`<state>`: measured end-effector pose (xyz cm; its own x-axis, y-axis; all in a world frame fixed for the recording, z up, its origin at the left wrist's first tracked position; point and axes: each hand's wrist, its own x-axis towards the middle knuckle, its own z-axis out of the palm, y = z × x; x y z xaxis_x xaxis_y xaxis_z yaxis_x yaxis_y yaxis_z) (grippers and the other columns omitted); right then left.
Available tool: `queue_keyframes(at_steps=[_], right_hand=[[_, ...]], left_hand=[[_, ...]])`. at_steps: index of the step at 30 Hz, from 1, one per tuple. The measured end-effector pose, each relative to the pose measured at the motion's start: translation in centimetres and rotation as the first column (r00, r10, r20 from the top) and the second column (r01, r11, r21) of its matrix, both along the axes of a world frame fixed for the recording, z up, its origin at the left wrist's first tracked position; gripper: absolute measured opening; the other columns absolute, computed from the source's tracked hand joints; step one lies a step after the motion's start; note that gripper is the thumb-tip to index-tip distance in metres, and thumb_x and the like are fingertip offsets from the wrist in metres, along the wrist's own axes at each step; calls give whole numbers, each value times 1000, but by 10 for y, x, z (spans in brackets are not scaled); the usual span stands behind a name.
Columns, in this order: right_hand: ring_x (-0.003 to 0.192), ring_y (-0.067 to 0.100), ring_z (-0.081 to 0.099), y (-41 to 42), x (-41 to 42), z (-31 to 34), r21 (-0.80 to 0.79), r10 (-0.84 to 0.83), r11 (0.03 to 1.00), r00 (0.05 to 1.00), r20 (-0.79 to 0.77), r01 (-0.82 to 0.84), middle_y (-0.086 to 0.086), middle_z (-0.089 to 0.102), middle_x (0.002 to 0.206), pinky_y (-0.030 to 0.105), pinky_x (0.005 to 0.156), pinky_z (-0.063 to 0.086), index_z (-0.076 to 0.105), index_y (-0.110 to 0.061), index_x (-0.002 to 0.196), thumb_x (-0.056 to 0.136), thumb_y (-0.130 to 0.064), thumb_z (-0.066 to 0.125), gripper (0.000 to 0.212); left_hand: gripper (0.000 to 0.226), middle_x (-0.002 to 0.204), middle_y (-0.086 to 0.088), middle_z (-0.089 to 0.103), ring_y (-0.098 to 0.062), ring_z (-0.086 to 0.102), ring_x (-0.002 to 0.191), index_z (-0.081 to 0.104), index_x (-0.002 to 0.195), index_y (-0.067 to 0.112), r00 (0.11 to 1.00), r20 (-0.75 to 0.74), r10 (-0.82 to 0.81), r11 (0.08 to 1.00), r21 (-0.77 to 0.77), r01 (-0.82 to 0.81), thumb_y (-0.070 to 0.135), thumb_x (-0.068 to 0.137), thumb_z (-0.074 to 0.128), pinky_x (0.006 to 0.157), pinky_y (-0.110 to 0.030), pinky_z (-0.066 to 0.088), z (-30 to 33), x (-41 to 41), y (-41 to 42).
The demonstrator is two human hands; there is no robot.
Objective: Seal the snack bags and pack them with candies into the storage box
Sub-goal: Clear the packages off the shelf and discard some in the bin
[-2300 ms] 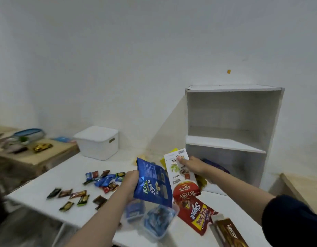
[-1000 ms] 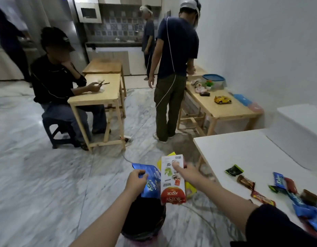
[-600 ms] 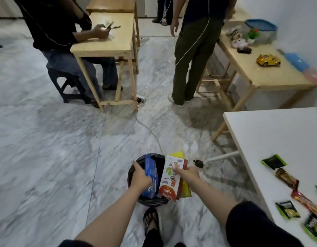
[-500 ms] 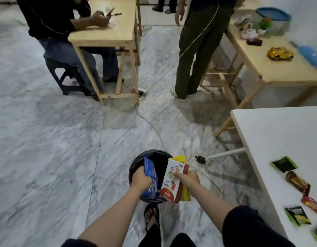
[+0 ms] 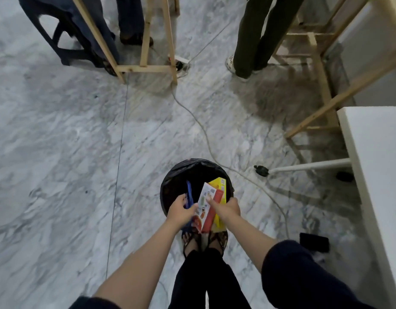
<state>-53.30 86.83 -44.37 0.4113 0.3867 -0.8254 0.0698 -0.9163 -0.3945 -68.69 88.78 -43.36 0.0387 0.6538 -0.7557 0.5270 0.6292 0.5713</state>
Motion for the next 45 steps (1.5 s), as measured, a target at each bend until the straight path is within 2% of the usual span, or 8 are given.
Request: queue_keyframes(at_steps=[3,13,18,24,27,33,38,45], right_hand=[[128,29,47,13,5,-11,37,47,998,999,-18,-46,12,45,143,38,102,43,28,-4,143,75,-53,70,95],[124,29,49,-8,31,23,31,89,996,996,-25,-88,10,48,140,37,100,45,37,-8,139,88,-41,60,65],[124,25,49,-41,41,59,115,70,991,997,31,-73,7,47,140,27,84,40,34,-12,139,87,-45,60,66],[133,29,41,-90,56,103,214,-127,971,987,94,105,10,36,150,34,100,39,23,-14,146,84,-52,60,81],[134,28,40,-123,60,126,272,-259,937,958,121,219,9,35,150,32,97,39,22,-14,147,84,-51,60,83],[119,24,51,-214,63,176,422,-430,854,870,242,305,4,53,133,23,83,36,41,-18,133,82,-45,63,61],[119,26,52,-311,75,225,502,-547,796,756,360,338,8,53,132,41,98,45,38,-14,136,83,-45,63,67],[131,27,43,-488,94,267,488,-671,741,519,529,461,9,44,145,41,106,38,31,-13,144,81,-53,62,80]], left_hand=[[63,140,-14,49,-25,47,129,38,140,6,999,-5,40,999,-6,-40,30,87,64,104,-34,40,-6,4,3],[73,149,-12,37,-24,38,136,29,145,9,998,-42,45,997,-55,-47,43,88,60,109,-38,37,30,22,-13],[71,145,-10,43,-24,44,131,35,142,10,996,-46,-72,997,-9,72,47,86,59,102,-32,41,60,44,-34],[62,115,-3,53,-23,53,116,45,132,5,949,-40,-312,945,92,315,46,87,58,88,-26,39,96,71,-57],[65,135,-9,50,-24,49,124,41,137,8,907,-25,-421,896,149,419,46,88,58,91,-26,40,116,80,-69],[73,144,-8,43,-17,48,123,35,141,12,763,61,-644,746,270,608,51,85,59,96,-28,42,160,105,-122],[81,153,-6,30,-24,33,138,25,147,13,574,77,-815,563,340,753,56,85,55,108,-35,35,207,157,-199],[75,149,-7,38,-24,38,135,32,144,14,301,37,-953,279,494,824,55,85,55,108,-34,34,267,221,-350]])
